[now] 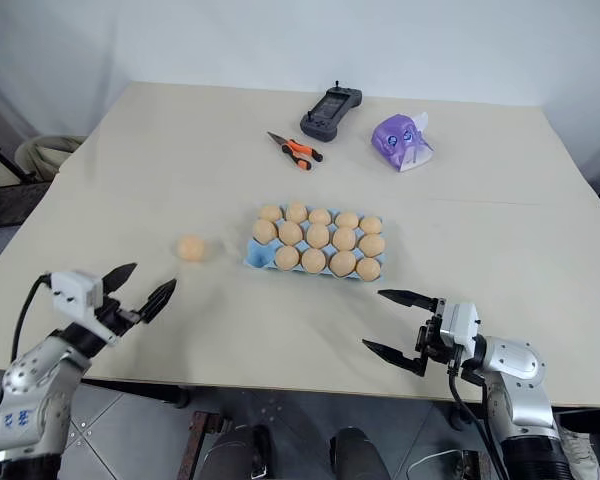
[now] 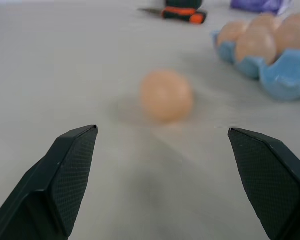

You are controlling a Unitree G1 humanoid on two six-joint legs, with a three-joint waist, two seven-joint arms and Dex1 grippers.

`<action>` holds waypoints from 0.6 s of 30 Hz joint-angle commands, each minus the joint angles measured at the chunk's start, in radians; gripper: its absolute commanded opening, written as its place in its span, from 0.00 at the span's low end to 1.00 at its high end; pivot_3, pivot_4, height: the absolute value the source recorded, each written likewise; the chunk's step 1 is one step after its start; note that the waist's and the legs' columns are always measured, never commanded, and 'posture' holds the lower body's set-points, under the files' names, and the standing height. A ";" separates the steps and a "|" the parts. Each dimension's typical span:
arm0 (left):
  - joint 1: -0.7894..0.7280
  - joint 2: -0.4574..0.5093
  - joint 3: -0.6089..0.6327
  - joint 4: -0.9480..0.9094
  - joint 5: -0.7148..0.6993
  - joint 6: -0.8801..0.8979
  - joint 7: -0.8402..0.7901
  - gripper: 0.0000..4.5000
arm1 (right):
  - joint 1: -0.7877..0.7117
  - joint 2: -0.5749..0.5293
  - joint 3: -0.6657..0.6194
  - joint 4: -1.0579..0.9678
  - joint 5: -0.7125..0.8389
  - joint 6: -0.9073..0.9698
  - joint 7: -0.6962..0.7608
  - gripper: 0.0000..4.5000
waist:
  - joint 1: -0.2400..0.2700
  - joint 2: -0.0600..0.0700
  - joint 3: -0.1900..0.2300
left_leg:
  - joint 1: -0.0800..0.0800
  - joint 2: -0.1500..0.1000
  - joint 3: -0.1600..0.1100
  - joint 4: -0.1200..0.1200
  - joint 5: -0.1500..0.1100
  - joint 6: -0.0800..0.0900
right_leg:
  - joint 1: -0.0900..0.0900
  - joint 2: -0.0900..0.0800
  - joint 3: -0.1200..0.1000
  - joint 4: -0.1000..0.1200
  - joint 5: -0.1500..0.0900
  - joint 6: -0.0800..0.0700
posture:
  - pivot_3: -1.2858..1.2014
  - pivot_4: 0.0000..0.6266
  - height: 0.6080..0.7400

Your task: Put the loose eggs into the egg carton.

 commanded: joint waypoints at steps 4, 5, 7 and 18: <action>-0.218 0.018 -0.079 0.153 0.072 0.024 0.032 0.99 | 0.032 0.008 -0.019 -0.028 -0.006 -0.031 -0.026 1.00 | 0.001 0.000 0.000 | 0.000 0.000 0.000 0.000 0.000 -0.001 | 0.000 0.001 0.000 0.000 0.000 0.000 | 0.52 0.24 1.00; -0.258 0.013 -0.090 0.199 0.086 0.024 0.046 0.99 | 0.039 0.016 -0.013 -0.036 -0.009 -0.033 -0.034 1.00 | 0.001 0.000 0.000 | -0.001 0.000 0.001 0.000 0.000 -0.001 | -0.001 0.002 0.000 0.000 0.000 0.000 | 0.52 0.24 1.00; -0.302 0.008 -0.105 0.258 0.105 0.027 0.060 0.99 | 0.046 0.027 -0.007 -0.046 -0.013 -0.033 -0.047 1.00 | -0.002 0.000 0.000 | -0.001 0.000 0.001 0.000 0.001 -0.001 | -0.002 0.002 0.001 0.000 0.000 0.000 | 0.52 0.24 1.00; -0.334 0.004 -0.144 0.347 0.129 0.060 0.046 0.58 | 0.059 0.062 0.003 -0.066 -0.040 -0.047 -0.104 1.00 | -0.001 0.000 0.000 | 0.000 0.001 0.002 0.002 0.002 -0.003 | -0.003 0.002 0.002 0.002 0.000 0.000 | 0.52 0.24 1.00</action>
